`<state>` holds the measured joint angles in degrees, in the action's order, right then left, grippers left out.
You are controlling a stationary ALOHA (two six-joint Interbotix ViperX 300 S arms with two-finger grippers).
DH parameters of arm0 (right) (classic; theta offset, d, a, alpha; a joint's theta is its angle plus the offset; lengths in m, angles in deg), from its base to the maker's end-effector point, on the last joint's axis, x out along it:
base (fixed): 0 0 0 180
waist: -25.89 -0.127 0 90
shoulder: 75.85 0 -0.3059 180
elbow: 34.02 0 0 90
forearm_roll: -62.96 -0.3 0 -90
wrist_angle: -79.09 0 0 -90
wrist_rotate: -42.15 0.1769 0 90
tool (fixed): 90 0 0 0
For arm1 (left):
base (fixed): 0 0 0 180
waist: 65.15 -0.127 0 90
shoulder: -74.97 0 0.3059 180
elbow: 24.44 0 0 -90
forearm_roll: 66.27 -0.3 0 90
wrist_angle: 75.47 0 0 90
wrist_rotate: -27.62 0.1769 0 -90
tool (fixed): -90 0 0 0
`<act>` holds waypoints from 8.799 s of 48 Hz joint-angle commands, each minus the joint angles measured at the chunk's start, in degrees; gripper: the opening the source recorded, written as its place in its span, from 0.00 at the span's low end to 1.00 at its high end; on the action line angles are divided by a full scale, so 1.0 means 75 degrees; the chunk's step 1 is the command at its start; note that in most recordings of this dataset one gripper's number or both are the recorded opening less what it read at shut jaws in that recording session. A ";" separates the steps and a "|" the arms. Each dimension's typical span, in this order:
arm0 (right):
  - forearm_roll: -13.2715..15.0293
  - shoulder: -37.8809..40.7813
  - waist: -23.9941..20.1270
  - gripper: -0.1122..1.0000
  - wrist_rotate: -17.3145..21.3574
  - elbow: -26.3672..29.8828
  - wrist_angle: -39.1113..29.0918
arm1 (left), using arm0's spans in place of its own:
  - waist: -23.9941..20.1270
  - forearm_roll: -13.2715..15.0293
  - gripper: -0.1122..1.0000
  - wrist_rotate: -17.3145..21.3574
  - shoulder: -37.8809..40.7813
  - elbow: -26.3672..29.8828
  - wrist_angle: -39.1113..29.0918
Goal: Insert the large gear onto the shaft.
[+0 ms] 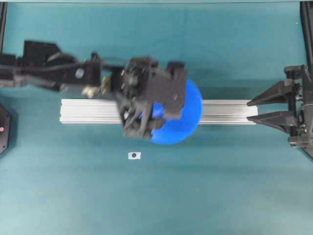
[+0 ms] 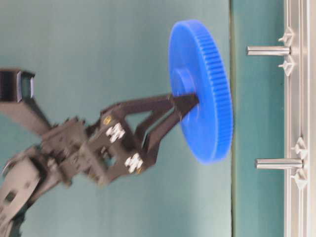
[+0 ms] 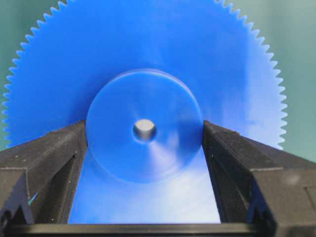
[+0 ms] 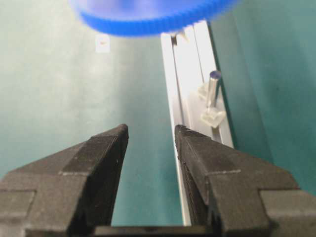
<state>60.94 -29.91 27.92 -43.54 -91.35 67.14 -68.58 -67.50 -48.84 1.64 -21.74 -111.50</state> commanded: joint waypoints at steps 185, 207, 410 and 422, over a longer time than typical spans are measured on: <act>-0.0012 -0.0504 -0.0012 0.54 0.0352 -0.0187 0.0164 | -0.0879 0.0000 0.85 -0.0129 0.2191 0.1957 -0.0844; -0.0012 -0.0504 -0.0012 0.54 0.0363 -0.0187 0.0164 | -0.0867 -0.0012 0.91 -0.0105 0.2203 0.2238 -0.1020; 0.0047 -0.1699 0.0152 0.54 0.0820 -0.0691 -0.0645 | -0.0082 0.0000 0.92 -0.1078 -0.5262 -0.4699 0.3129; 0.0059 -0.1687 0.0164 0.54 0.0820 -0.0703 -0.0633 | -0.0082 0.0000 0.92 -0.1090 -0.5613 -0.5227 0.3516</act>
<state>61.21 -43.01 28.97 -37.91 -97.24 61.78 -69.37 -67.41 -56.93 -39.40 -60.76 -86.45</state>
